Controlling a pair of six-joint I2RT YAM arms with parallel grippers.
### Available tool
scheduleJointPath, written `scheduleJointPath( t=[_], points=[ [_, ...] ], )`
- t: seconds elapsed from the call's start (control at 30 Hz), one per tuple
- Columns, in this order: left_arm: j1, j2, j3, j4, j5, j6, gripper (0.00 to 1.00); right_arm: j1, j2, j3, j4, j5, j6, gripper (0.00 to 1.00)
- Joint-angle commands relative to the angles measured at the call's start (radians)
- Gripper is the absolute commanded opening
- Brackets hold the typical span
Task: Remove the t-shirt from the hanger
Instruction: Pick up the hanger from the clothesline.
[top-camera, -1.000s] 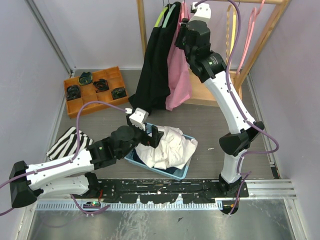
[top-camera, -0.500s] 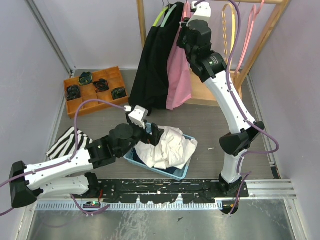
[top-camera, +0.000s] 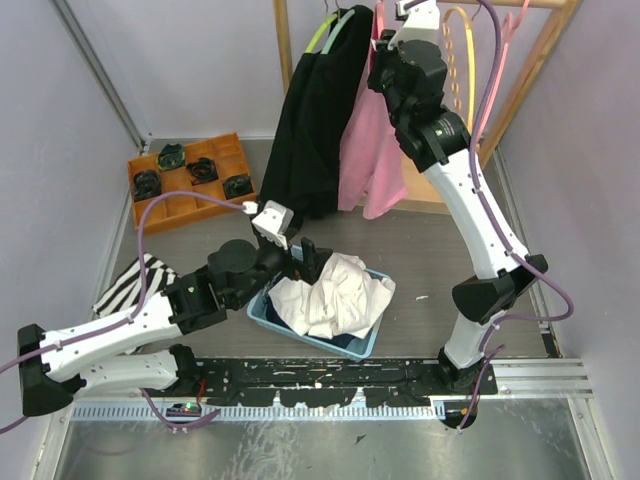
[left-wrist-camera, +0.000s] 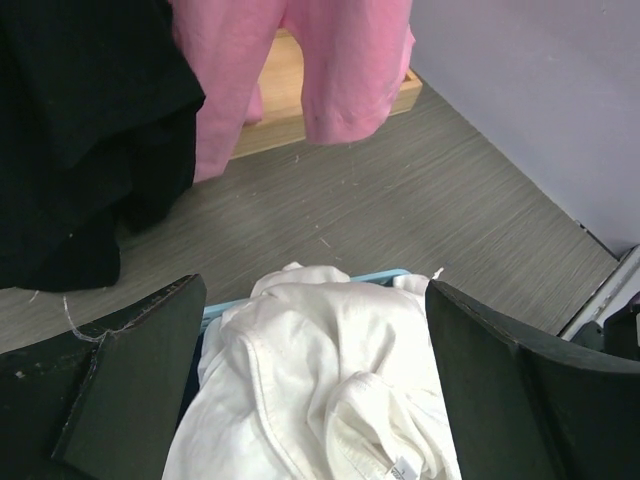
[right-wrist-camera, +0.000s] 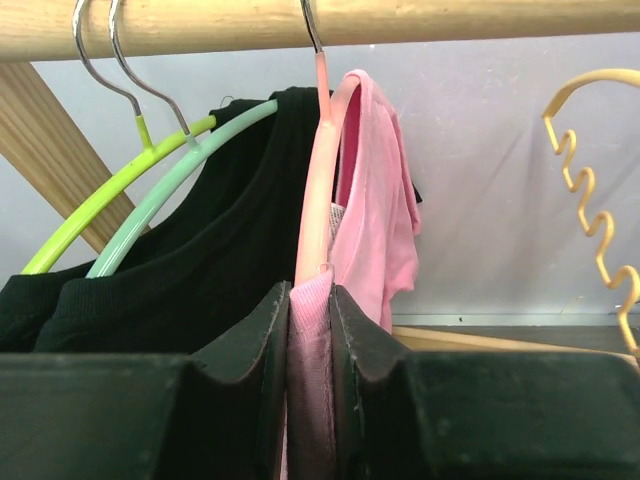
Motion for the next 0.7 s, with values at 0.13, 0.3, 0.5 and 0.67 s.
scheduleJointPath(
  t=[0.13,0.3,0.5,0.67],
  points=[
    [0.004,-0.020,0.094,-0.003,0.009,0.053,0.98,-0.010,-0.137,-0.013,0.201,-0.023,-0.055,0.01],
    [0.004,-0.021,0.139,-0.008,0.001,0.096,0.98,-0.011,-0.205,-0.095,0.217,-0.037,-0.056,0.01],
    [0.004,0.001,0.230,-0.005,-0.019,0.172,0.98,-0.010,-0.337,-0.277,0.223,-0.067,-0.024,0.01],
    [0.007,0.053,0.340,0.002,-0.028,0.245,0.98,-0.011,-0.469,-0.449,0.237,-0.114,0.008,0.01]
  ],
)
